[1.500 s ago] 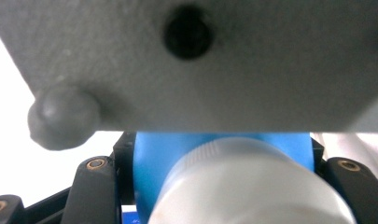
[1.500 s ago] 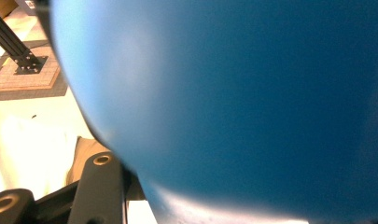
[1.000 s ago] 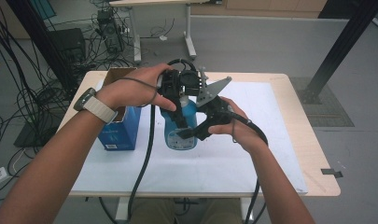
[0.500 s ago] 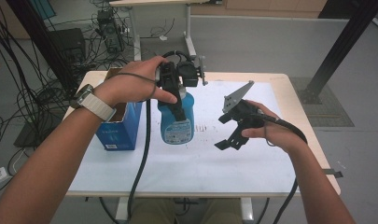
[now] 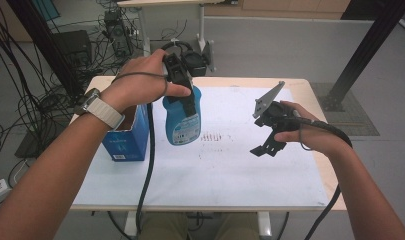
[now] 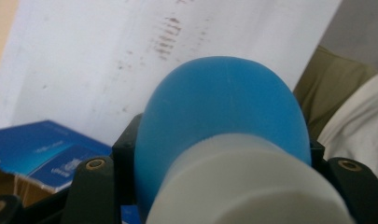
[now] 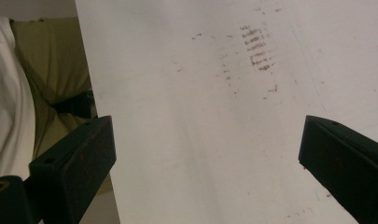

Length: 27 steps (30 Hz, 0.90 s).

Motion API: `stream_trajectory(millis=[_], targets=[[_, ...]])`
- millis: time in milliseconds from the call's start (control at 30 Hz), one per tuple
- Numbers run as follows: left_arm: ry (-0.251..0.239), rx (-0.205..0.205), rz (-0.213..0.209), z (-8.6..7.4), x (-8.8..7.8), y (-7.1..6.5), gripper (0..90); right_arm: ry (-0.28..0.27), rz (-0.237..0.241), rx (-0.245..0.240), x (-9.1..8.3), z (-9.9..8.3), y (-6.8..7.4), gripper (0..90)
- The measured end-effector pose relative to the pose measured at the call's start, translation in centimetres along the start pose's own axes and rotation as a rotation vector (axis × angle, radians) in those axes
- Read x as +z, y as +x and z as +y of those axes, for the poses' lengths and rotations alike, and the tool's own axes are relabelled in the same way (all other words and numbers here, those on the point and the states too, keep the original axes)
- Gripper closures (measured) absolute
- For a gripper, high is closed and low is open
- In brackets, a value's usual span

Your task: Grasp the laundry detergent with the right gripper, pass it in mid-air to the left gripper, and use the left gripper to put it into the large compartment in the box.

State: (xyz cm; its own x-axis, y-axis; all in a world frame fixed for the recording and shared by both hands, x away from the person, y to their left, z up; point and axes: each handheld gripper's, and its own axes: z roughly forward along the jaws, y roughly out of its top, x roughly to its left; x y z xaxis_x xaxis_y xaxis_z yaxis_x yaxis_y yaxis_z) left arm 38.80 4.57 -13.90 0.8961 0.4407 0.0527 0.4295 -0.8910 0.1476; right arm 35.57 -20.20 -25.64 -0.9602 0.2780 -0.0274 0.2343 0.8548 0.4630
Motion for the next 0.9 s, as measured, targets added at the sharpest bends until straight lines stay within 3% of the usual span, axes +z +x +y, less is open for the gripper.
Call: stream_trajectory(millis=[367, 667, 900], targets=[[-0.005, -0.166, 0.031, -0.3, -1.0, 1.0, 39.2, 0.035, -0.002, 0.003, -0.3, -0.6, -0.7, 4.2], [0.056, -0.307, 0.057, -0.2, -2.3, 1.9, 39.3, 0.05, -0.021, 0.003, -0.4, -0.9, -1.1, 4.7], [0.08, -0.463, 0.08, -0.4, -3.6, 3.3, 39.3, 0.05, -0.033, -0.008, -0.9, -0.6, -1.5, 4.9]])
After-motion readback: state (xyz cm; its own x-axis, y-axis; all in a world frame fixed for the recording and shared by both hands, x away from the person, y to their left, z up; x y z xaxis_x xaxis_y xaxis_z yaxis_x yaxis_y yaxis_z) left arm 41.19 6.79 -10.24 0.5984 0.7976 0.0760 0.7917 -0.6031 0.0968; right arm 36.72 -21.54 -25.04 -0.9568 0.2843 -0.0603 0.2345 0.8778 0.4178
